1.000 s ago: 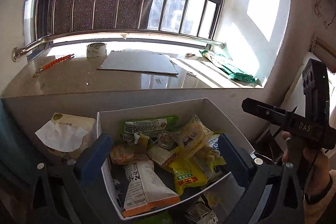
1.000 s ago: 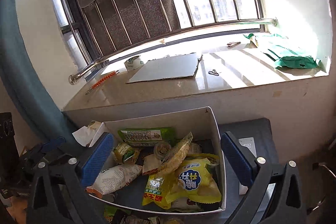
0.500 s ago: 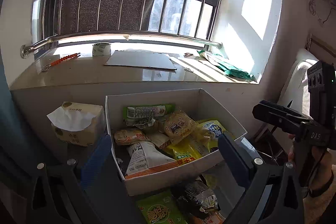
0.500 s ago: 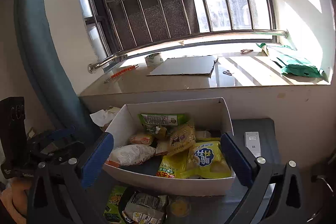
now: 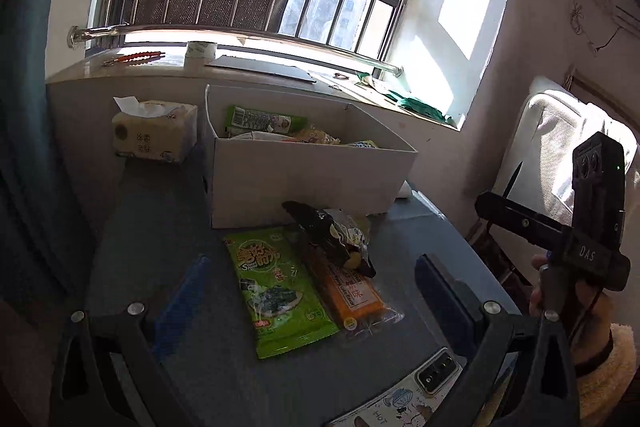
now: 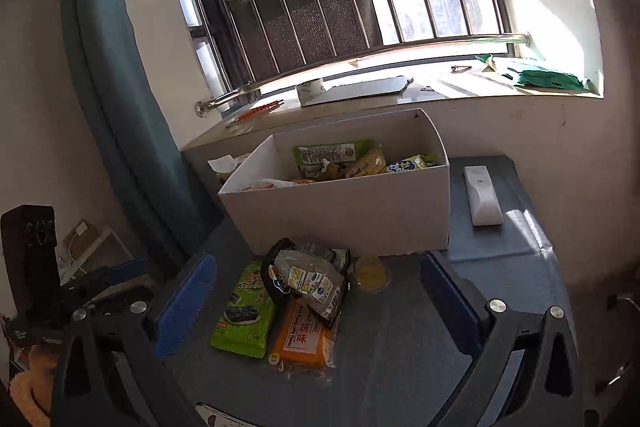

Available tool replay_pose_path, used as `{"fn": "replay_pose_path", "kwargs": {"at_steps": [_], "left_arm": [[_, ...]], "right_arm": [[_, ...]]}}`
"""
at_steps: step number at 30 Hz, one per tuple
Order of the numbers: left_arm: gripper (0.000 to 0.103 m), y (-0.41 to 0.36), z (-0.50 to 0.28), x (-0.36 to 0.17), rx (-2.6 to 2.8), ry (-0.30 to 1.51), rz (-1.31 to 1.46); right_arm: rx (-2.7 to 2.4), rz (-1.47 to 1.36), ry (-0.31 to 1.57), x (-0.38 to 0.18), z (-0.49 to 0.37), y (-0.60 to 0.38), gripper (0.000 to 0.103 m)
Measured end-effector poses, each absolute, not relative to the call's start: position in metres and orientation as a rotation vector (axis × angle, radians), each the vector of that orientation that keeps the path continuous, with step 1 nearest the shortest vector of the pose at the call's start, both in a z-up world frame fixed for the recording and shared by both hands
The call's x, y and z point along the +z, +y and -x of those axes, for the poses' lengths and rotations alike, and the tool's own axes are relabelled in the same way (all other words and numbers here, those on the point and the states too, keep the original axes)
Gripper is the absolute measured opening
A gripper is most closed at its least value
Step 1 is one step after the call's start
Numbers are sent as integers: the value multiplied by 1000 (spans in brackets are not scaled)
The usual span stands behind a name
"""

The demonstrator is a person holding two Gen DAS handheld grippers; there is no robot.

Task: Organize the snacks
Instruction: 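Grasp the black-and-clear chip bag with the right gripper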

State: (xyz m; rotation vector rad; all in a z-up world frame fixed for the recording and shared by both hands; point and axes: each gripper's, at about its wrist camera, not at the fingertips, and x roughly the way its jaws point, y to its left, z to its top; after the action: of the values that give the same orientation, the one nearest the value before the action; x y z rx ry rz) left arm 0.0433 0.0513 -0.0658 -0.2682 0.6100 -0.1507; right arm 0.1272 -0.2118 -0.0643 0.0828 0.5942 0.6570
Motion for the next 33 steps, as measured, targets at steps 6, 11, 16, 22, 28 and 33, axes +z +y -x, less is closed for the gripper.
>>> {"fn": "replay_pose_path", "kwargs": {"at_steps": [6,11,16,22,28,33], "left_arm": [[103,47,-27,-98,-115,695,285],[103,44,-25,-107,-105,718,299],[103,48,-23,-109,-71,715,295],[103,65,-19,-109,-22,707,339],[103,84,-12,-113,27,707,380],[103,95,-9,-115,52,711,415]], "right_arm": [[624,43,612,-97,-84,-216,103],[568,109,679,-119,-88,-212,103],[563,188,675,-127,-92,-196,103],[562,371,609,-121,-111,-147,103],[553,526,627,-135,-142,-88,103],[471,659,623,-157,-164,-57,103]]}}
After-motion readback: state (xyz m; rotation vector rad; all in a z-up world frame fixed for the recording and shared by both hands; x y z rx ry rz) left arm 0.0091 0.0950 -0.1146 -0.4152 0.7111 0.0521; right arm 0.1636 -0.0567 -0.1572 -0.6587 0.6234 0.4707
